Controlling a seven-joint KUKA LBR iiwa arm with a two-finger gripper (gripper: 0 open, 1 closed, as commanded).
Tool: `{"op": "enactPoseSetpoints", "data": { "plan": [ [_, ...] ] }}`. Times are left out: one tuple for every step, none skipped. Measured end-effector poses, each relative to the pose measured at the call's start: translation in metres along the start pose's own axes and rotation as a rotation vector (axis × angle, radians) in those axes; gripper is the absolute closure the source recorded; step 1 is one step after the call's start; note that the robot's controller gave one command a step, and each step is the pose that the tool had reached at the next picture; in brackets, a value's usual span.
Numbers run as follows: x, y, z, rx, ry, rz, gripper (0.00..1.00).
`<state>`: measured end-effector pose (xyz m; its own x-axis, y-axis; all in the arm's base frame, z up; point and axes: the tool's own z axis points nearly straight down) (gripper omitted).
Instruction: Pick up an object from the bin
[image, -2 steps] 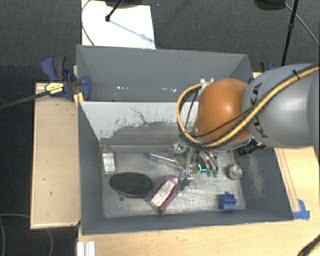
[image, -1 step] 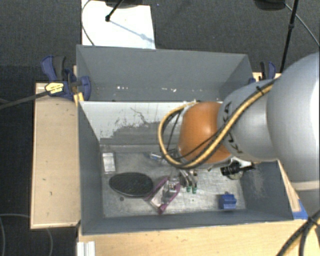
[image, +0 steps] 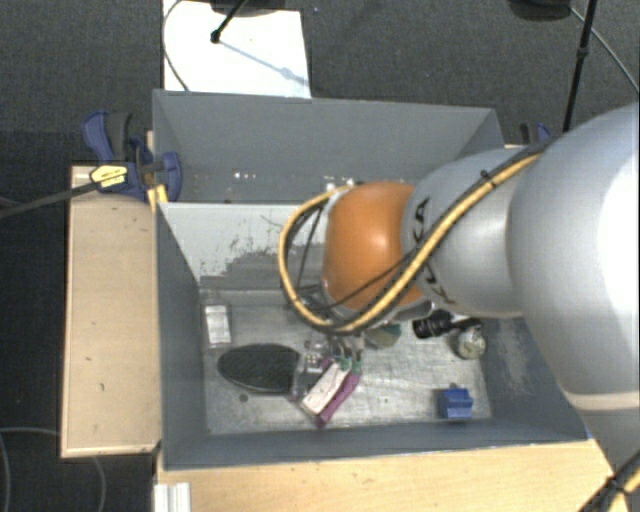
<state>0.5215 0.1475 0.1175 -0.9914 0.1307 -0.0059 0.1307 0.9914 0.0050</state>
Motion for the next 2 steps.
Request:
{"op": "enactPoseSetpoints", "data": {
  "plan": [
    [0.0025, 0.0569, 0.0438, 0.002, 0.006, -0.043, 0.0],
    [0.0005, 0.054, 0.0407, 0.002, 0.002, -0.037, 1.0]
  ]
}}
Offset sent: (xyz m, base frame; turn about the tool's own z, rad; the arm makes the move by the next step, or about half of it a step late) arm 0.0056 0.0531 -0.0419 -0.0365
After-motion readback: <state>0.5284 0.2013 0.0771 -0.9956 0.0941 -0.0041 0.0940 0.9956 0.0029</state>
